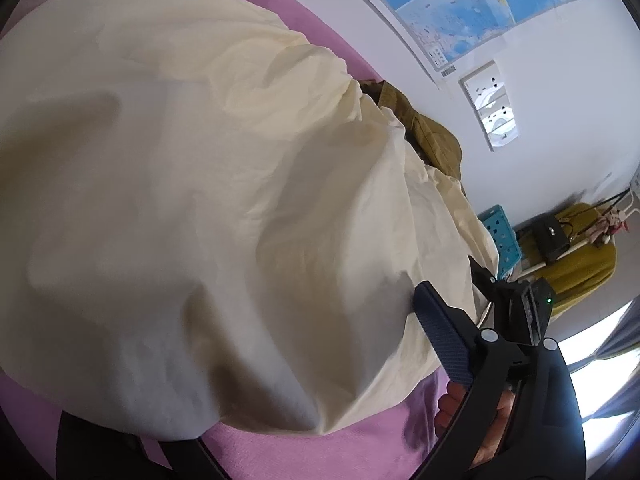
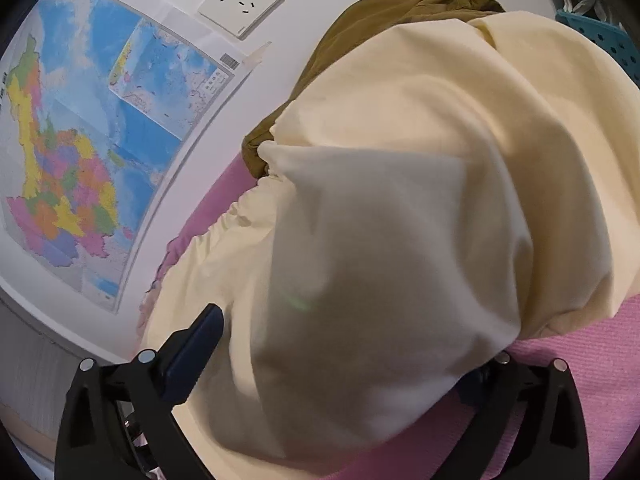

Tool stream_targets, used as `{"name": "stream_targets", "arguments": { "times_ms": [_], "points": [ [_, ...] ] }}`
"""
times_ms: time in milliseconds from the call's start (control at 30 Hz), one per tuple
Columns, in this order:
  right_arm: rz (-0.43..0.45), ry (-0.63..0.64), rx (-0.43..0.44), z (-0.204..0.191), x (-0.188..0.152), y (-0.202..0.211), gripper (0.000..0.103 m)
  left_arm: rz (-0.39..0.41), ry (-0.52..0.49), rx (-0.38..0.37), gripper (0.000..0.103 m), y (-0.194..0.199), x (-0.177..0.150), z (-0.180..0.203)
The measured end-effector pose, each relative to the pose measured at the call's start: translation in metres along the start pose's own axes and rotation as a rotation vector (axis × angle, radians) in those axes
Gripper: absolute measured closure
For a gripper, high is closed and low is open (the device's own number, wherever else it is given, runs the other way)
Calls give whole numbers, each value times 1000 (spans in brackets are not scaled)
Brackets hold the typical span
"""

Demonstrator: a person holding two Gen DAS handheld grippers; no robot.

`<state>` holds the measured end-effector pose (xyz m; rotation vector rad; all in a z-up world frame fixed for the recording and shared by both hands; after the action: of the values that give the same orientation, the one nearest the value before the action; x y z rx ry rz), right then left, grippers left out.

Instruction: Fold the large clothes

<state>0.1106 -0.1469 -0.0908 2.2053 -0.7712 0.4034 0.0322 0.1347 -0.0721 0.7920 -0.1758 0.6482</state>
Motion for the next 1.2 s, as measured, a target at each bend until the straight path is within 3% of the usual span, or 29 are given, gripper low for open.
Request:
{"name": "stream_targets", "arguments": {
  "times_ms": [200, 400, 667, 767, 833, 933, 1033, 1200],
  "points": [
    [5, 3, -14, 0, 2, -5, 6, -19, 23, -29, 6, -3, 4, 0],
    [-5, 20, -10, 4, 2, -2, 28, -30, 14, -24, 8, -3, 3, 2],
    [-26, 43, 32, 0, 1, 2, 49, -34, 49, -2, 30, 3, 6, -6],
    [-31, 43, 50, 0, 2, 5, 53, -33, 35, 5, 37, 5, 7, -5],
    [-35, 43, 58, 1, 2, 5, 51, -34, 30, 5, 39, 6, 8, -4],
    [-57, -1, 93, 6, 3, -1, 36, -34, 14, 18, 43, 6, 9, -3],
    [-80, 4, 89, 5, 5, -8, 30, -39, 8, 19, 47, 6, 9, -3],
    [-82, 68, 84, 0, 4, -7, 52, -39, -19, 22, 61, 8, 10, 0]
  ]
}}
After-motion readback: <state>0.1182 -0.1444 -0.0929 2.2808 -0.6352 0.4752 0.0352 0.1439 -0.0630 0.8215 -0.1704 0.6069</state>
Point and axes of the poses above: each gripper's, at about its wrist camera, not at the fingertips, and y roughly against the way its jaws point, z to its right, x to its top, the point moved 7 cm from there along -y, roughly the way its jaws point, and after that the axes turned 1 degree about y, right-handed, at the moved point
